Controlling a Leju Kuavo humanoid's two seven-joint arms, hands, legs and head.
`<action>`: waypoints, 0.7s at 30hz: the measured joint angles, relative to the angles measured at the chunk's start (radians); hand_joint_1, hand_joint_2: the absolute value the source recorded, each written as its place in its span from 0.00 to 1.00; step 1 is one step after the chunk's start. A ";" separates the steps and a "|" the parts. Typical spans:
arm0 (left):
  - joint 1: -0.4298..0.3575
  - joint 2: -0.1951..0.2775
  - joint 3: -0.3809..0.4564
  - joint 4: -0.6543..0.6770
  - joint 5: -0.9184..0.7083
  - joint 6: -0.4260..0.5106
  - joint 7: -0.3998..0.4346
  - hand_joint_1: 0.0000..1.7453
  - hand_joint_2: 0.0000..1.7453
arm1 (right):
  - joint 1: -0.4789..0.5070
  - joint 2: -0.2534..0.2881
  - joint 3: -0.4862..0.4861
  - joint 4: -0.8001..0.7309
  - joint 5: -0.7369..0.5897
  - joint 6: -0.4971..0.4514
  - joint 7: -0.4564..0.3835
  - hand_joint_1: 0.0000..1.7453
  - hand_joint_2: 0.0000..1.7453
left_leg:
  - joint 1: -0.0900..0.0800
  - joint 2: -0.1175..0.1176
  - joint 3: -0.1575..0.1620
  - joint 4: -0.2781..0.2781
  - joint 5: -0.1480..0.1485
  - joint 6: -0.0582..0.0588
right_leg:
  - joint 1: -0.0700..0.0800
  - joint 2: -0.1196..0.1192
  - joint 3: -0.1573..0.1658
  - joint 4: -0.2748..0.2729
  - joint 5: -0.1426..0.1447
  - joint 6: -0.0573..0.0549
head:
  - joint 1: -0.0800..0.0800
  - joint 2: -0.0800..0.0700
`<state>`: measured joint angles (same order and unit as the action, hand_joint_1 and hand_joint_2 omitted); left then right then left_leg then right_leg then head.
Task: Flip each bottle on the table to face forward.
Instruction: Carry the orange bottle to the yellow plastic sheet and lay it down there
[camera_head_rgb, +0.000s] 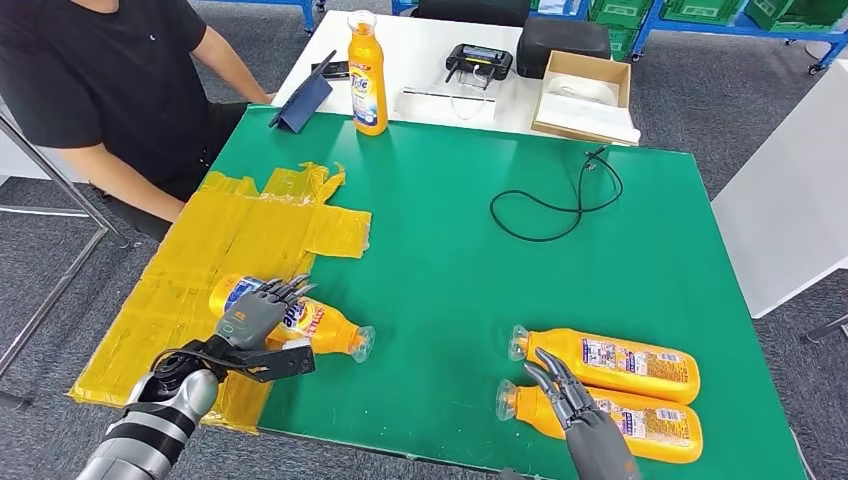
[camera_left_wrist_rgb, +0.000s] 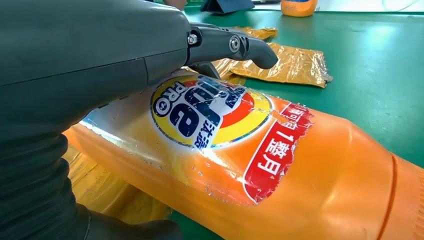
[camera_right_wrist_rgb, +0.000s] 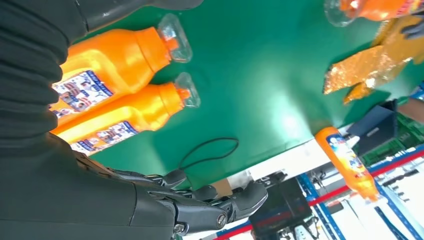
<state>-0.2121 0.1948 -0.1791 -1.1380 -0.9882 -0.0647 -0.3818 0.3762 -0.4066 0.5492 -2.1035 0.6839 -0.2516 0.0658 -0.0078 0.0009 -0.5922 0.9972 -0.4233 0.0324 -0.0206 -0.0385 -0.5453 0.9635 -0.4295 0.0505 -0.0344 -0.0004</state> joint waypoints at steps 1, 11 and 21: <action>0.003 0.002 0.001 -0.001 0.023 -0.019 -0.006 0.00 1.00 | 0.001 -0.006 0.000 0.000 -0.008 0.007 0.008 0.00 1.00 | 0.000 0.000 0.000 0.000 0.000 0.000 | 0.000 0.000 0.000 0.000 0.000 0.000 | 0.000 0.000; 0.087 0.060 0.043 -0.019 0.660 -0.363 -0.252 0.00 0.00 | -0.047 -0.078 -0.078 0.120 -0.117 0.163 -0.047 0.00 1.00 | 0.000 -0.001 0.001 0.000 0.000 0.000 | 0.000 -0.001 0.000 0.000 -0.001 0.000 | 0.000 0.000; 0.177 -0.015 0.097 -0.167 1.130 -0.569 -0.087 0.00 0.00 | -0.070 -0.060 -0.219 0.228 -0.059 0.283 -0.040 0.00 1.00 | 0.000 -0.001 -0.007 0.001 0.001 0.002 | 0.000 -0.001 -0.008 0.000 0.001 0.001 | 0.000 0.000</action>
<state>-0.0352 0.1797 -0.0820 -1.3054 0.1418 -0.6336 -0.4688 0.3060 -0.4664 0.3306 -1.8759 0.6248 0.0311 0.0260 -0.0083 -0.0003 -0.5988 0.9979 -0.4220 0.0340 -0.0210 -0.0392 -0.5531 0.9635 -0.4287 0.0519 -0.0343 -0.0003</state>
